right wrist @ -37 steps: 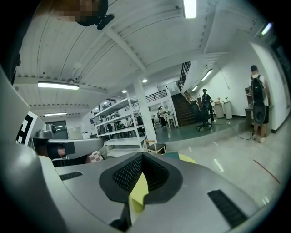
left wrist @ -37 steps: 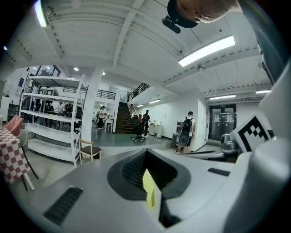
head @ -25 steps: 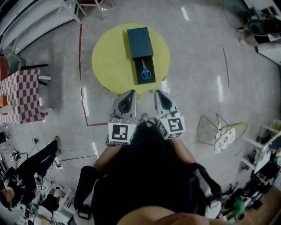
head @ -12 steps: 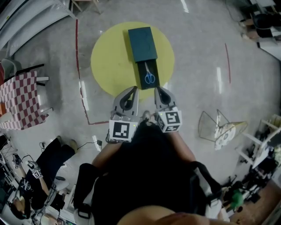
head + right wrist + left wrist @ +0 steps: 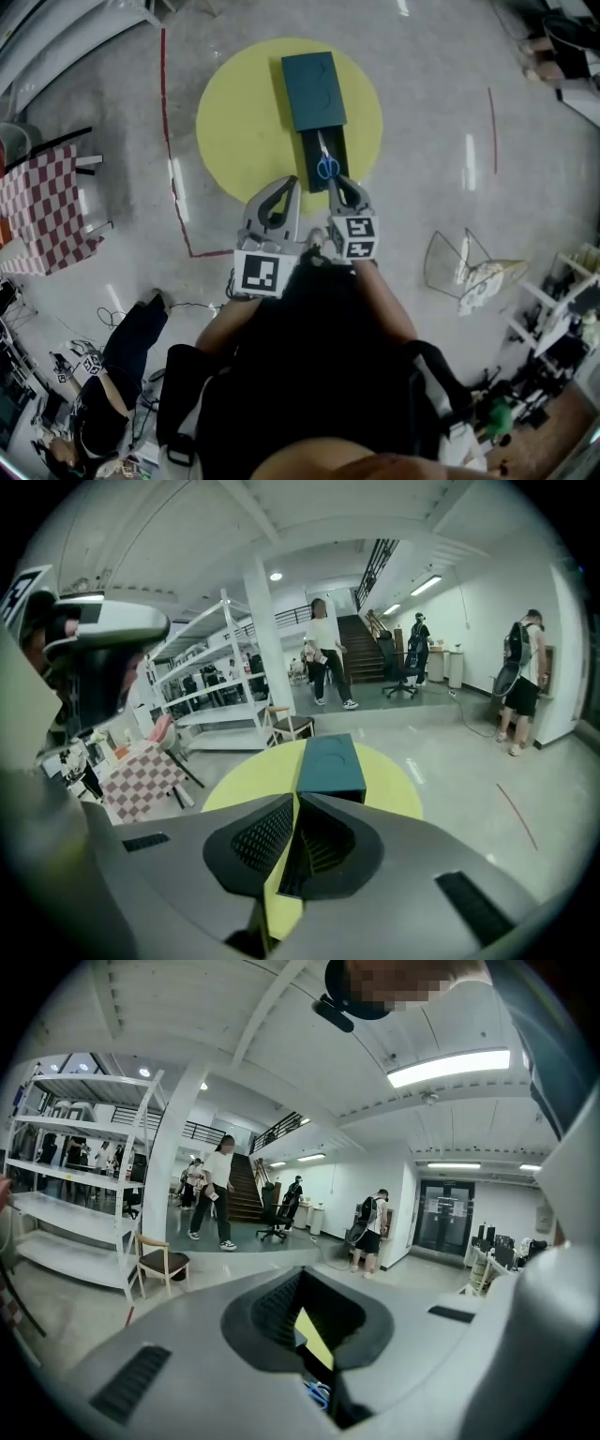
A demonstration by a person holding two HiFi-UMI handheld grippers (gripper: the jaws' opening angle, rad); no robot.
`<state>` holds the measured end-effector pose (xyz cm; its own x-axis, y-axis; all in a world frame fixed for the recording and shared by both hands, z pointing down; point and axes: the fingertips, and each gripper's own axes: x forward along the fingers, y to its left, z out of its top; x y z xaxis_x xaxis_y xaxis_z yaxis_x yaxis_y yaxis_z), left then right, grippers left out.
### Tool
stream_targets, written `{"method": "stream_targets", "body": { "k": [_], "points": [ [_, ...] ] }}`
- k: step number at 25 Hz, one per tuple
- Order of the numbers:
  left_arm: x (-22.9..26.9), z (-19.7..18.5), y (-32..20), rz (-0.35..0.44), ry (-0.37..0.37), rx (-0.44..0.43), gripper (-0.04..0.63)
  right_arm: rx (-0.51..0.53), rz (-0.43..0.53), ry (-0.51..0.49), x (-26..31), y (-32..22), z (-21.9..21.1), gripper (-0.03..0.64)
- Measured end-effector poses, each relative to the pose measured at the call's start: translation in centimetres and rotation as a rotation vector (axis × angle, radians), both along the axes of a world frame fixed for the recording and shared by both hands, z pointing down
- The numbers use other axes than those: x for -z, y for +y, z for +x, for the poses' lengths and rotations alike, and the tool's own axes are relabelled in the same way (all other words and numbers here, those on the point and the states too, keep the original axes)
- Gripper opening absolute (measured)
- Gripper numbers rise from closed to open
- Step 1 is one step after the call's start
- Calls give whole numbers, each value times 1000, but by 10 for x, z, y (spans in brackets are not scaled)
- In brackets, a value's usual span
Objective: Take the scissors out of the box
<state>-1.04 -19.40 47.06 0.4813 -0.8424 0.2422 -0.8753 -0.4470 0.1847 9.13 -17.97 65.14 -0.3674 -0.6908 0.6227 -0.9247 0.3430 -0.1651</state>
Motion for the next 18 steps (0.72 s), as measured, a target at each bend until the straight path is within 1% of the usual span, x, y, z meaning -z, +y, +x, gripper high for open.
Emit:
{"method": "stream_targets", "body": {
  "k": [10,18],
  "points": [
    [-15,-11,-11,-34,-1,-2,-6,-23,-226,101,-91,-7,9,62],
    [-24,-12,-17,-53,8,-9,-8,-42,-363,152,-143,-11,13,77]
  ]
}}
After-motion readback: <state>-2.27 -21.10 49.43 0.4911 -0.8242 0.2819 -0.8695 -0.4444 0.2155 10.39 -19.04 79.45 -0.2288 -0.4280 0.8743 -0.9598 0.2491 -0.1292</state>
